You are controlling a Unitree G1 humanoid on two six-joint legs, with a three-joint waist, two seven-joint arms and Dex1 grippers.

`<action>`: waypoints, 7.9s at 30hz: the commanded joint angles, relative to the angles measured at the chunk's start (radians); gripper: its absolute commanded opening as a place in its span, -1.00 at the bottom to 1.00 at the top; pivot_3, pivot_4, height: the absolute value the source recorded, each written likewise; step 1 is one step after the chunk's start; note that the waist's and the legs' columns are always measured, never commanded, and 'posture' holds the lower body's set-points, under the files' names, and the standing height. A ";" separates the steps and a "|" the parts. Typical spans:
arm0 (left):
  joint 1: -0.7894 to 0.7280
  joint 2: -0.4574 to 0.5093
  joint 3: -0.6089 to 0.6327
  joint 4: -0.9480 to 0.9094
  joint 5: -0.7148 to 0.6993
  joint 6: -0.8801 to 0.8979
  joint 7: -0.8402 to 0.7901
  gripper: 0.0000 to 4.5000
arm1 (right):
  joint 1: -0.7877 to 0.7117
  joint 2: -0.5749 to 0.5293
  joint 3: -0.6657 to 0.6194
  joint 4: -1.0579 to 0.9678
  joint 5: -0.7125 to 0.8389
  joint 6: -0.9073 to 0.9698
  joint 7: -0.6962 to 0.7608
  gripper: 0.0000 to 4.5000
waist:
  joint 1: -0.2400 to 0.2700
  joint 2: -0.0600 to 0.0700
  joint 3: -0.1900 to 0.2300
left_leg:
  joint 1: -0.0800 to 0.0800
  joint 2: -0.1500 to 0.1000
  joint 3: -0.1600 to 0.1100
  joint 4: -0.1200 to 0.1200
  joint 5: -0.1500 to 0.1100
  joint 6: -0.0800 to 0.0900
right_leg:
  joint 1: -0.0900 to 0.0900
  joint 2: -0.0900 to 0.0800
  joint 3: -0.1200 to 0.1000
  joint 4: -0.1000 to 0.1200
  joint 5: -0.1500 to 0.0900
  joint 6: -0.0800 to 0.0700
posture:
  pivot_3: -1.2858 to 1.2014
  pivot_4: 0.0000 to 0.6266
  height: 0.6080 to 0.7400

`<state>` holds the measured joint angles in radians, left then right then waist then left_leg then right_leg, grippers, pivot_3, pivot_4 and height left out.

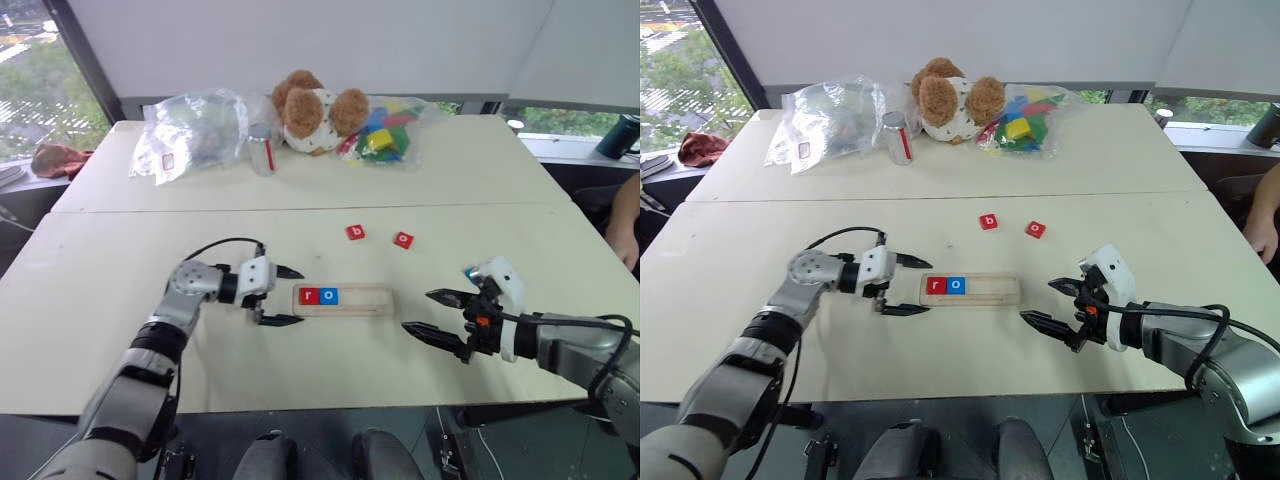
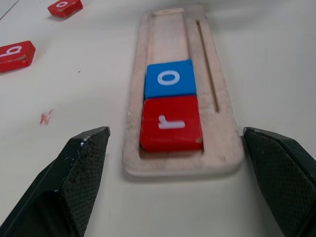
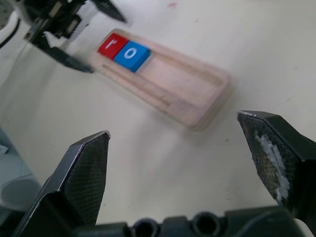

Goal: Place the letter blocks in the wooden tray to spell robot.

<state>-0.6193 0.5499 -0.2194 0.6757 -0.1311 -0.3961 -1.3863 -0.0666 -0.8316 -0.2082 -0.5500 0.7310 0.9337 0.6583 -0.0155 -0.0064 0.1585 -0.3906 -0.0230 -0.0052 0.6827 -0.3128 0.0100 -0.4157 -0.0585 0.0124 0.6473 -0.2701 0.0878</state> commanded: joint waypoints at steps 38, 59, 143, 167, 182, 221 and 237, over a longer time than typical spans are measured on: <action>0.357 0.330 0.442 -0.908 -0.407 1.037 0.323 1.00 | -0.863 0.768 0.247 1.375 -0.641 -0.655 -0.500 -0.05 | -0.033 -0.005 0.001 | -0.016 -0.003 0.000 0.000 0.009 -0.016 | -0.025 -0.002 0.001 0.017 0.000 0.000 | 0.03 -0.52 1.00; 0.150 0.241 0.161 -0.893 -0.381 0.984 0.213 1.00 | -0.134 0.772 0.175 -0.211 -0.724 0.204 -0.739 -0.47 | -0.005 -0.005 0.000 | -0.017 -0.004 0.001 0.001 0.006 -0.009 | -0.026 -0.001 0.003 0.017 0.000 0.000 | 0.03 -0.52 1.00; 0.315 0.406 0.218 -0.944 -0.318 0.915 0.126 1.00 | -0.757 0.315 0.538 1.071 -0.654 -0.884 0.801 -0.49 | 0.000 -0.001 0.004 | -0.010 -0.003 0.001 0.001 0.005 -0.008 | -0.013 -0.003 0.001 0.003 0.000 0.000 | 0.03 -0.52 1.00; 0.292 0.393 0.220 -0.921 -0.326 0.927 0.159 1.00 | -0.792 0.352 0.511 1.139 -0.665 -0.897 0.765 0.98 | -0.001 -0.001 0.004 | -0.010 -0.003 0.001 0.001 0.005 -0.009 | -0.013 -0.003 0.001 0.004 0.000 0.000 | 0.03 -0.52 1.00; 0.266 0.377 0.206 -0.893 -0.317 0.921 0.169 1.00 | -0.684 0.330 0.510 0.978 -0.639 -0.801 0.763 0.98 | 0.000 -0.001 0.004 | -0.010 -0.003 0.001 0.001 0.005 -0.009 | -0.013 -0.003 0.001 0.004 0.000 0.000 | 0.03 -0.52 1.00; 0.136 0.321 0.265 -0.929 -0.409 1.020 0.225 1.00 | -0.583 0.535 0.066 0.621 -0.622 -0.143 -0.287 0.98 | -0.006 -0.002 0.003 | -0.012 -0.003 0.000 0.000 0.006 -0.011 | -0.017 -0.002 0.001 0.009 0.000 0.000 | 0.03 -0.52 1.00; 0.136 0.298 0.225 -0.859 -0.352 0.948 0.218 1.00 | -0.626 0.813 0.007 0.714 -0.704 -0.115 -0.800 0.98 | -0.009 -0.002 0.003 | -0.014 -0.003 0.002 0.001 0.009 -0.015 | -0.024 -0.001 0.003 0.018 0.000 0.000 | 0.03 -0.52 1.00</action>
<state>-0.4821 0.8422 -0.0124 -0.1722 -0.4871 0.5714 -1.1689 -0.6647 -0.0342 -0.1975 0.1553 0.0170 0.8569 -0.1286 -0.0248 -0.0083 0.1615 -0.4046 -0.0260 -0.0034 0.6832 -0.3037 -0.0050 -0.4392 -0.0586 0.0152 0.6658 -0.2699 0.0873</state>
